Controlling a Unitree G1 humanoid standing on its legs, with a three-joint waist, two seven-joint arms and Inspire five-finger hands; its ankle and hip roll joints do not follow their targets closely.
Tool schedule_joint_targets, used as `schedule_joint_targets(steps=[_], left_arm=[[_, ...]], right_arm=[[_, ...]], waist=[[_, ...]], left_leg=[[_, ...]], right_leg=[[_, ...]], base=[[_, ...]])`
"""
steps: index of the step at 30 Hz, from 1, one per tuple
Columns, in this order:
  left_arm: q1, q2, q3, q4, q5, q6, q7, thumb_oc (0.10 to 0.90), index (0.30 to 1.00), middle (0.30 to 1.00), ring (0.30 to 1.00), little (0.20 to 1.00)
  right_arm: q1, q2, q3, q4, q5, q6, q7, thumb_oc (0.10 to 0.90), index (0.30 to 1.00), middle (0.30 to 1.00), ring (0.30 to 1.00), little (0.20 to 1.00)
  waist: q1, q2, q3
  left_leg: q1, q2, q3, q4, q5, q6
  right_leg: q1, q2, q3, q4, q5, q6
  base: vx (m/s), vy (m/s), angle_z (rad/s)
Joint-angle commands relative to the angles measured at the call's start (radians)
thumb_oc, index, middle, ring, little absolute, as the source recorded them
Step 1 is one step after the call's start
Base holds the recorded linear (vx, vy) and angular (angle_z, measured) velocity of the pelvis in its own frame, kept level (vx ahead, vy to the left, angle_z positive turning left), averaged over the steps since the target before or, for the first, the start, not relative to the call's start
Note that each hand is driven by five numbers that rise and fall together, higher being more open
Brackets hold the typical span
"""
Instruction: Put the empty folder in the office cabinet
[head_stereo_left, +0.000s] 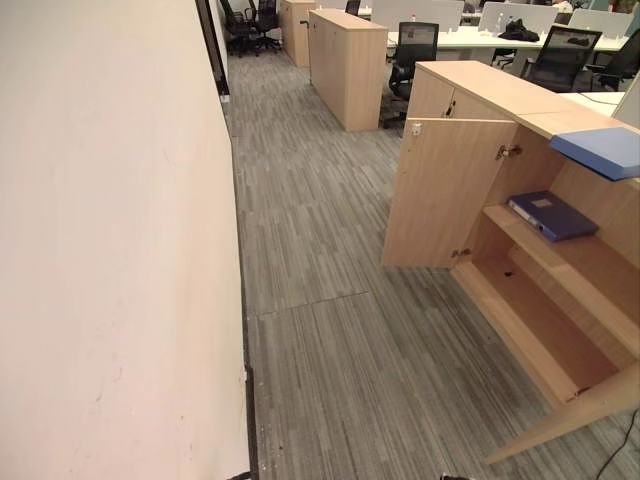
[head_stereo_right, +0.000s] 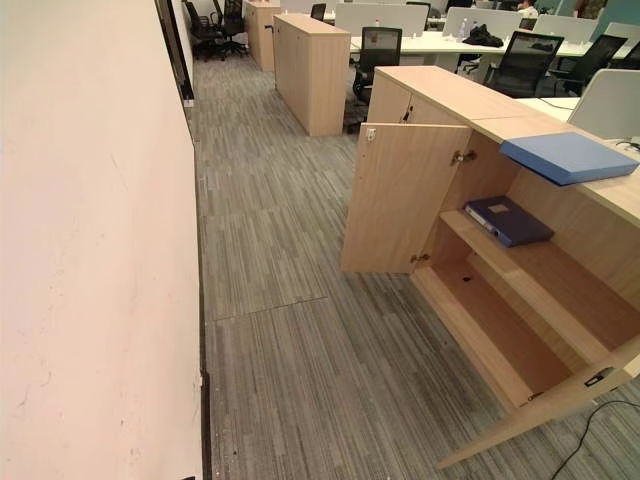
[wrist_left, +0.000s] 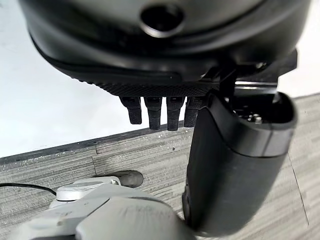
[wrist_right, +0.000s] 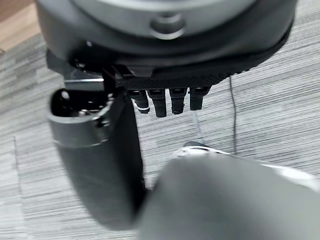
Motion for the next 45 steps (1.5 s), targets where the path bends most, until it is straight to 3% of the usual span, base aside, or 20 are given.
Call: schedule_joint_targets(steps=[1,6,14,19,30,45], left_arm=[[-0.072,-0.014,0.017,0.006,-0.022,-0.065,0.031,0.8,0.9,0.9,0.9,0.9],[-0.074,-0.014,0.014,0.005,-0.018,-0.074,0.045,0.8,0.9,0.9,0.9,0.9],[-0.07,-0.023,0.027,0.043,-0.081,-0.04,-0.042,0.8,0.9,0.9,0.9,0.9],[-0.075,-0.022,0.016,0.09,-0.012,-0.027,-0.059,0.8,0.9,0.9,0.9,0.9],[-0.075,-0.018,-0.025,0.111,0.078,-0.019,-0.062,0.8,0.9,0.9,0.9,0.9],[-0.097,-0.021,-0.091,0.132,0.189,0.008,-0.063,0.8,0.9,0.9,0.9,0.9]], right_arm=[[-0.056,0.039,0.039,0.013,0.026,-0.021,-0.017,0.8,0.9,0.9,0.9,0.9],[-0.055,0.04,0.038,0.01,0.032,-0.027,-0.019,0.8,0.9,0.9,0.9,0.9],[-0.055,0.023,0.086,-0.014,-0.072,-0.015,0.0,0.8,0.9,0.9,0.9,0.9],[-0.043,0.02,0.076,-0.014,-0.009,-0.014,0.063,0.8,0.9,0.9,0.9,0.9],[-0.038,0.015,0.024,0.035,0.056,-0.007,0.073,0.8,0.9,0.9,0.9,0.9],[-0.053,0.007,0.046,0.056,-0.03,0.016,0.066,0.8,0.9,0.9,0.9,0.9]], waist=[[0.009,-0.046,0.02],[0.006,-0.047,0.02],[-0.003,-0.039,0.016],[-0.007,-0.041,0.012],[-0.016,-0.032,0.007],[-0.027,-0.031,0.002]], left_leg=[[0.028,-0.073,0.003,-0.042,-0.071,-0.015],[0.03,-0.074,0.001,-0.042,-0.071,-0.015],[0.033,-0.073,0.006,-0.042,-0.074,-0.013],[0.038,-0.072,0.012,-0.042,-0.076,-0.013],[0.046,-0.073,0.02,-0.042,-0.081,-0.013],[0.046,-0.073,0.024,-0.042,-0.086,-0.011]], right_leg=[[0.092,-0.014,-0.071,-0.119,0.04,0.065],[0.093,-0.013,-0.068,-0.119,0.041,0.064],[0.092,-0.012,-0.058,-0.119,0.044,0.061],[0.093,-0.012,-0.051,-0.119,0.046,0.061],[0.097,-0.011,-0.042,-0.119,0.044,0.061],[0.095,-0.009,-0.032,-0.119,0.047,0.059]], base=[[0.0,0.0,0.0],[0.0,0.0,0.0],[0.0,0.0,0.0],[0.0,0.0,0.0],[0.0,0.007,-0.03],[0.0,0.002,-0.01]])
